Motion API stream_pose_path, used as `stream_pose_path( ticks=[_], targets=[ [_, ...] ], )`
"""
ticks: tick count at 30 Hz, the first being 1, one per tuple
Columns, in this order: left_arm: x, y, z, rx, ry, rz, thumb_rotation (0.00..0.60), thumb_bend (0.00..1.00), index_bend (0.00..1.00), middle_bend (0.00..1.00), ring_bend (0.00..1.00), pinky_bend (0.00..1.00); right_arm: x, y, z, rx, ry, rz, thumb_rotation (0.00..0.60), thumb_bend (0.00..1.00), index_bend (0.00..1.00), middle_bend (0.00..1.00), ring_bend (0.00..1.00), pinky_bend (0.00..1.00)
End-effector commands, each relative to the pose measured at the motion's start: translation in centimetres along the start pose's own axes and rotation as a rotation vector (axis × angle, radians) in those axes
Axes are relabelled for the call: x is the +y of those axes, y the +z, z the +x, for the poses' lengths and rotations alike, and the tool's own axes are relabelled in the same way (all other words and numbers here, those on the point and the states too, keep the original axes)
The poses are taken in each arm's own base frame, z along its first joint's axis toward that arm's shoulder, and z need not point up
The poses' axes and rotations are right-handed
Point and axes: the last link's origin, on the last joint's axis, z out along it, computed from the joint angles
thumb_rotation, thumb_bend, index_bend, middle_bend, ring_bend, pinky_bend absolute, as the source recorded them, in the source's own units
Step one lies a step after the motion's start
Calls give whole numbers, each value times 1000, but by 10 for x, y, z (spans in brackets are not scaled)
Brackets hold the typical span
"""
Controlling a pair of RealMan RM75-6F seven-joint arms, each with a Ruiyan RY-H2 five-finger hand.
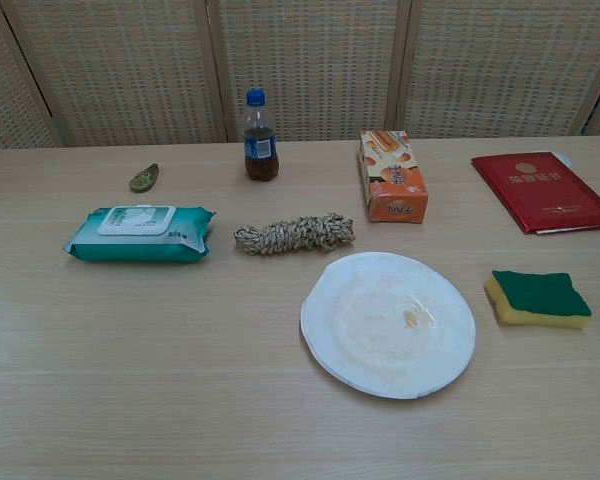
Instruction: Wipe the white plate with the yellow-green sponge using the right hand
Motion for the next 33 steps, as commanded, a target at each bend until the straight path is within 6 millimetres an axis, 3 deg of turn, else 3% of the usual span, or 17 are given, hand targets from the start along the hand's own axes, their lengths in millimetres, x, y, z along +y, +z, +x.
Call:
stream_pose_path(
  ticks=[1,8,13,23,33],
  targets=[
    [0,0,0,-2,-2,1,600,0,0,0,0,0,0,0,-1,-6,1,-2,600,0,0,0,0,0],
    [0,1,0,1,-1,1,600,0,0,0,0,0,1,1,-2,-14,-1,-5,600,0,0,0,0,0],
    [-1,4,-3,-9,7,0,600,0,0,0,0,0,2,9,-14,-75,-8,1,600,0,0,0,0,0],
    [3,10,-8,-20,15,-2,600,0,0,0,0,0,-13,69,-65,-301,-24,125,600,0,46,0,0,0],
    [3,19,-11,-33,28,26,600,0,0,0,0,0,-28,115,-124,-436,-90,167,600,17,126,84,0,4]
  ],
)
